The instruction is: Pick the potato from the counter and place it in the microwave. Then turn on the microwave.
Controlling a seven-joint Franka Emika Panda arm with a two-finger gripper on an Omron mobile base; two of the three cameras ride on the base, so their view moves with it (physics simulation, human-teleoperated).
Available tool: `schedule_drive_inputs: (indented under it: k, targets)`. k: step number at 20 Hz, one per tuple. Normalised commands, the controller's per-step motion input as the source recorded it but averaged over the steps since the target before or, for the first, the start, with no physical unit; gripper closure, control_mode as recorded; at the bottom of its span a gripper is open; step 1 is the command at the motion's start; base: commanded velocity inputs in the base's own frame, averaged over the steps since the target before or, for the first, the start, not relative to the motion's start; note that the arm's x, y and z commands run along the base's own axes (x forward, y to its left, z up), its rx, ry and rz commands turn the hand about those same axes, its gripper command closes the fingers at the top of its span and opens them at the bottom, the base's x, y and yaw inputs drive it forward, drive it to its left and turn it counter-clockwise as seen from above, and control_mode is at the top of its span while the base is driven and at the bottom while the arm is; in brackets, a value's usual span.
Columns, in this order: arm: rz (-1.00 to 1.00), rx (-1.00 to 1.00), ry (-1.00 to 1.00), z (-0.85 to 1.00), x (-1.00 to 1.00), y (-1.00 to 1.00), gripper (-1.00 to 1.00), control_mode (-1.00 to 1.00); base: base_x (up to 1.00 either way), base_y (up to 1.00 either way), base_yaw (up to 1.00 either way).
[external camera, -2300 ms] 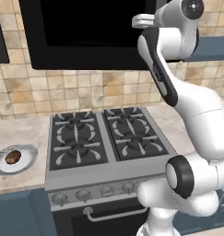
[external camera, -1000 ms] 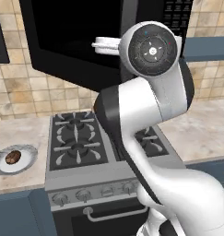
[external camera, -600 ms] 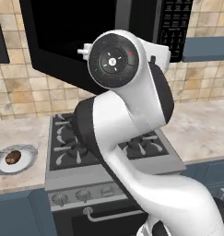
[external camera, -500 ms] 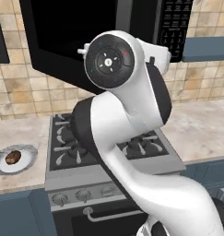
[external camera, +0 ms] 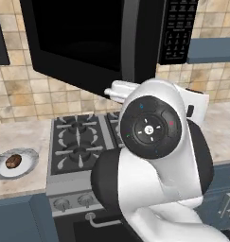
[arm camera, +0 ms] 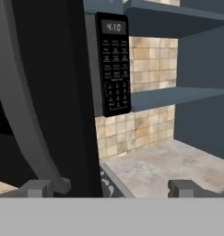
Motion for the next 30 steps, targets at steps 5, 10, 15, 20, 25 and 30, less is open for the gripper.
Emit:
schedule_drive_inputs:
  k: [5,10,15,20,25,30]
  targets:
    - [0.00,0.00,0.00,-0.09,-0.84,-0.22,-1.00,-1.00,0.00,0.00,0.00]
    - [0.02,0.03,0.02,0.03,0.05,-0.61,-1.00,-1.00,0.00,0.00,0.00]
    - [0.12,0.14,0.01,0.00,0.28,-0.71,-1.00,-1.00,0.00,0.00,0.00]
    - [0.25,0.26,0.00,-0.04,0.13,-0.52,-1.00,-1.00,0.00,0.00,0.00]
    - [0.30,0.34,0.00,-0.11,0.47,-0.25,-1.00,-1.00,0.00,0.00,0.00]
    - [0.31,0.40,0.00,-0.06,0.78,-0.05,-1.00,-1.00,0.00,0.00,0.00]
